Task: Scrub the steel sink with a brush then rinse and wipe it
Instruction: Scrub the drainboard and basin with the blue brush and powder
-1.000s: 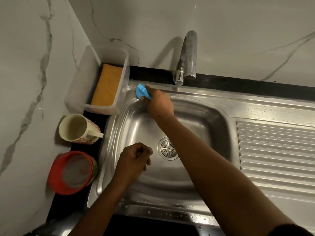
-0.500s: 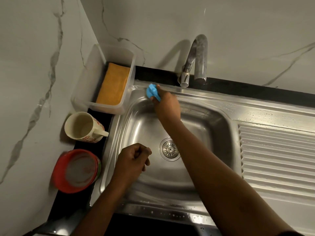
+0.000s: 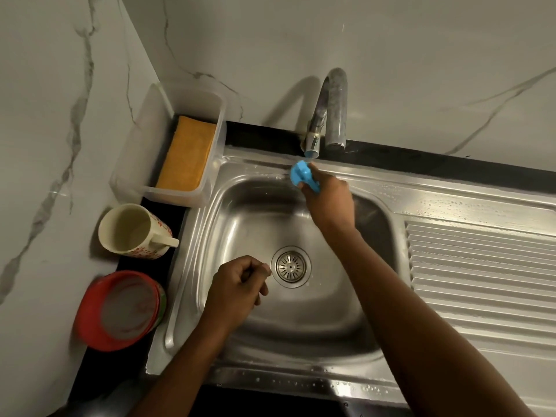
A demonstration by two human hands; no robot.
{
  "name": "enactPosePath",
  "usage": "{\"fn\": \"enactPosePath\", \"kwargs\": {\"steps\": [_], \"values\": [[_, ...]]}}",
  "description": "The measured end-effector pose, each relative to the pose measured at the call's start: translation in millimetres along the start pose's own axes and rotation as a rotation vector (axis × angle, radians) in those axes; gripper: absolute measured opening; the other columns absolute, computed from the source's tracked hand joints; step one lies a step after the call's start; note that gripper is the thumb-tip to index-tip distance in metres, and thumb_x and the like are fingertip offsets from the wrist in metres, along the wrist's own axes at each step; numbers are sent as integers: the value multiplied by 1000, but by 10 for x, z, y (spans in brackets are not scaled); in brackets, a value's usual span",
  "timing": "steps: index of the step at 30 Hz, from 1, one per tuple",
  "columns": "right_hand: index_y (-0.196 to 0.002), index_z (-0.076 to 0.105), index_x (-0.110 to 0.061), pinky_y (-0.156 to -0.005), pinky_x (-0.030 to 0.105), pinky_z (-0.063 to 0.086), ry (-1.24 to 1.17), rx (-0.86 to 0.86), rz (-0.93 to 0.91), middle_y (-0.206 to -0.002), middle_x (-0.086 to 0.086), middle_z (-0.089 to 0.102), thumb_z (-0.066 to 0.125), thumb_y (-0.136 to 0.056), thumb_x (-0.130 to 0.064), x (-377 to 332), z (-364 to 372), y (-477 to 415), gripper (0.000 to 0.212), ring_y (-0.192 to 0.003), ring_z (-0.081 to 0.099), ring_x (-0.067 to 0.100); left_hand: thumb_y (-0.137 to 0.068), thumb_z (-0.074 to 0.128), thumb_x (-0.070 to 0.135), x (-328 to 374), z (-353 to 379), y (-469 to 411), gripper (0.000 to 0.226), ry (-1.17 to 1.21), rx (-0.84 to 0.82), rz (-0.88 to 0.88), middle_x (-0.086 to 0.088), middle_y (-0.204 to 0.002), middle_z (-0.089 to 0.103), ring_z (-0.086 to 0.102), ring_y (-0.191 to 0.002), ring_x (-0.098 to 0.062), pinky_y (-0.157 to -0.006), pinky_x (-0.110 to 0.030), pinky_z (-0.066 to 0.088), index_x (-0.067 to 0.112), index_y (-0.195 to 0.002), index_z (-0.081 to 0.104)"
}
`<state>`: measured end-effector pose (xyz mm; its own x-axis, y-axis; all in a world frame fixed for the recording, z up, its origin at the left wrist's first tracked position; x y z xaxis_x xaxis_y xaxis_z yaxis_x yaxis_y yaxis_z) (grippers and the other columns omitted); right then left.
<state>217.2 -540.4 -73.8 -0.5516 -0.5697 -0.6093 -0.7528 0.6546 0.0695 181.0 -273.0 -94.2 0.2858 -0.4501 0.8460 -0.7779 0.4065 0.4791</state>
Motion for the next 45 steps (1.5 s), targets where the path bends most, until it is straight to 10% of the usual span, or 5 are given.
{"fn": "enactPosePath", "kwargs": {"steps": [11, 26, 45], "values": [[-158, 33, -38, -81, 38, 59, 113, -127, -226, -120, 9, 69, 55, -106, -39, -651, 618, -213, 57, -95, 66, 18, -101, 66, 21, -23, -42, -61, 18, -18, 24, -31, -6, -67, 72, 63, -56, -21, -62, -39, 54, 14, -86, 73], [-142, 62, -19, -84, 26, 50, -136, 334, 380, -125, 7, 73, 68, -99, -38, 1806, -1346, 46, 47, -111, 70, 23, -100, 66, 19, 256, 258, -171, 21, 3, -43, 35, -8, -66, 70, 60, -56, -20, -60, -38, 52, 13, -81, 72], [-158, 33, -37, -93, 43, 58, 25, -145, -129, -130, 11, 65, 58, -104, -33, -483, 512, -59, 61, -109, 66, 23, -99, 68, 27, 833, -671, -100, 20, -251, 295, 263, 6, -66, 69, 67, -64, -11, -69, -42, 60, 21, -80, 69]]}}
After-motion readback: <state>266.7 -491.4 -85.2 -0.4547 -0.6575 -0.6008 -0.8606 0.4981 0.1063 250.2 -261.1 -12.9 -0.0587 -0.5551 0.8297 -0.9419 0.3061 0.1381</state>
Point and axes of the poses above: each hand's wrist, its own y-axis away from the middle knuckle, its own z-axis out of the palm, x = y × z, the point moved 10 cm from there along -y, towards the middle knuckle
